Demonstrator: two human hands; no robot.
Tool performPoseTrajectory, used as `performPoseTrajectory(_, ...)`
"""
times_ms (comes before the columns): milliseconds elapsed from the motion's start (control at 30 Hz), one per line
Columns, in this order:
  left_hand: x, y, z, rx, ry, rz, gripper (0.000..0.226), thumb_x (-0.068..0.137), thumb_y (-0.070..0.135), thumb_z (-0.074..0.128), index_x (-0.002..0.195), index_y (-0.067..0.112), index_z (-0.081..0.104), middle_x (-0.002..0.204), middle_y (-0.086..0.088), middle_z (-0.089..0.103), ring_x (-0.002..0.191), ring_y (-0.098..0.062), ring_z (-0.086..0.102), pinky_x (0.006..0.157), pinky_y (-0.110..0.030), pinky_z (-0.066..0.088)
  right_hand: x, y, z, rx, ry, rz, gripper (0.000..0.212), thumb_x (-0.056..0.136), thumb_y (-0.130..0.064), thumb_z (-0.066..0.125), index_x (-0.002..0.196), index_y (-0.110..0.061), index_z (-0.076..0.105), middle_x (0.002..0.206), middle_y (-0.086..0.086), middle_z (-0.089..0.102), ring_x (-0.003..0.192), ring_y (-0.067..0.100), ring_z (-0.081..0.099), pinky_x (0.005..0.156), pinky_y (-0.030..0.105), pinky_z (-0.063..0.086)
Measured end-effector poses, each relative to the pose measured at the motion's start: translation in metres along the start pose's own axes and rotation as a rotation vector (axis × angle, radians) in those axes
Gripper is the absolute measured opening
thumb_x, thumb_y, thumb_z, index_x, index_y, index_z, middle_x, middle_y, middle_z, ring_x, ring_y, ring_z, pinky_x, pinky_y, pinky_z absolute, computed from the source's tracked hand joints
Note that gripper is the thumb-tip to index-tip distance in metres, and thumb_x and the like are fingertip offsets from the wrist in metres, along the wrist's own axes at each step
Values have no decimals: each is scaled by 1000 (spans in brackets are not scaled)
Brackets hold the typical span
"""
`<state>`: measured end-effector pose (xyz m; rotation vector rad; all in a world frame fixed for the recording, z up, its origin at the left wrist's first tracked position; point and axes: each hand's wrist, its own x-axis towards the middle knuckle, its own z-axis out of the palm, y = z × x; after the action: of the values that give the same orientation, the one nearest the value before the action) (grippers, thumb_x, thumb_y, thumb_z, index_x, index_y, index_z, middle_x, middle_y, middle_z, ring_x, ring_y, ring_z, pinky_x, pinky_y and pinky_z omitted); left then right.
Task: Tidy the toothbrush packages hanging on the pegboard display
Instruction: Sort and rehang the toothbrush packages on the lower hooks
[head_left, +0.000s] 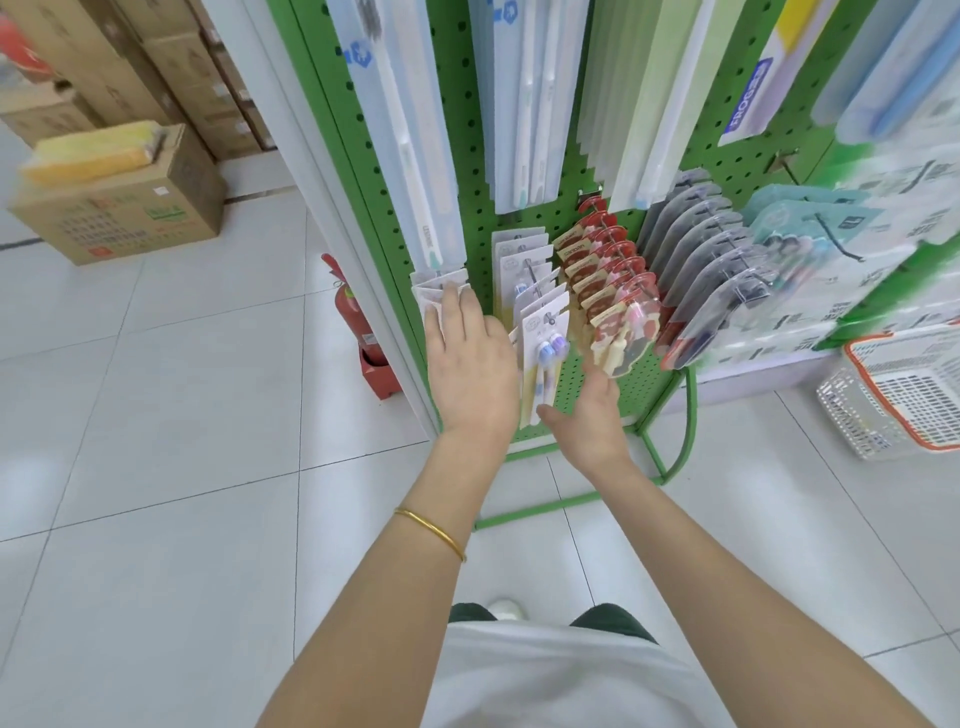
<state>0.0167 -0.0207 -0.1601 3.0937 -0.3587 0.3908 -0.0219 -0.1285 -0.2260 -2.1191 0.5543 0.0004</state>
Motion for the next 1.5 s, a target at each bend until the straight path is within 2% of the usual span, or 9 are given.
performPoseTrajectory(167, -22, 9, -4, -19, 150, -47, 37, 78, 3, 27, 81, -1, 64, 127, -22, 57, 130, -39, 45, 105, -50, 39, -12, 6, -17, -5, -50, -41, 75, 87, -16, 66, 146, -3, 21, 146, 15, 29, 132, 26, 32, 100, 29, 30)
performPoseTrajectory(533, -71, 55, -16, -396, 201, -48, 20, 84, 7, 41, 90, 1, 59, 110, -16, 58, 94, -34, 56, 80, -46, 51, -44, 39, -55, 199, -140, -54, 51, 88, -10, 57, 137, -15, 43, 134, 6, 40, 119, 22, 47, 104, 38, 38)
performPoseTrajectory(667, -71, 72, -31, -886, 24, -181, 12, 98, 10, 39, 90, 10, 47, 82, 2, 50, 70, -11, 46, 67, -29, 39, -56, 47, -76, 353, -158, -103, 8, 83, -21, 55, 87, -27, 58, 84, -13, 54, 85, 11, 53, 76, 28, 40)
performPoseTrajectory(733, -66, 81, -36, -1018, 13, -215, 13, 99, 9, 39, 88, 12, 44, 72, 10, 43, 61, 0, 41, 59, -17, 34, -57, 53, -88, 405, -148, -103, 22, 90, -15, 56, 73, -29, 54, 69, -12, 51, 68, 8, 49, 65, 25, 37)
performPoseTrajectory(967, -41, 119, -33, -1175, 50, -223, 11, 102, 16, 33, 103, 14, 45, 78, 9, 48, 62, 2, 43, 61, -21, 36, -61, 59, -117, 562, -112, -118, 29, 96, -12, 53, 69, -20, 60, 56, -18, 51, 54, -2, 44, 57, 17, 33)
performPoseTrajectory(1067, -39, 138, -26, -1206, 19, -191, 34, 102, 25, 33, 134, 16, 38, 125, -6, 55, 108, -19, 54, 94, -33, 44, -67, 57, -122, 660, -2, -116, 20, 95, -13, 53, 79, -2, 59, 65, -9, 51, 63, 6, 45, 63, 24, 36)
performPoseTrajectory(1167, -49, 153, -28, -1166, -20, -88, 54, 102, 31, 34, 150, 16, 15, 157, 0, 21, 142, -9, 19, 108, -18, 21, -70, 59, -128, 832, 57, -76, 26, 89, -21, 57, 85, 5, 55, 79, 8, 51, 76, 18, 46, 72, 31, 38)
performPoseTrajectory(1300, -75, 170, -24, -1031, -95, 97, 64, 101, 32, 38, 152, 19, 3, 158, -5, 14, 137, -13, 21, 103, -34, 34, -61, 61, -146, 1021, 114, 41, 14, 91, -20, 57, 78, -14, 58, 82, 13, 53, 76, 23, 49, 71, 35, 40)
performPoseTrajectory(1500, -98, 176, -7, -800, -344, 298, 66, 100, 42, 32, 151, 28, -7, 149, -6, 27, 114, -32, 53, 78, -39, 46, -47, 73, -170, 1219, 209, 131, 15, 95, -10, 53, 82, -10, 59, 72, 6, 67, 61, 16, 63, 60, 26, 54)
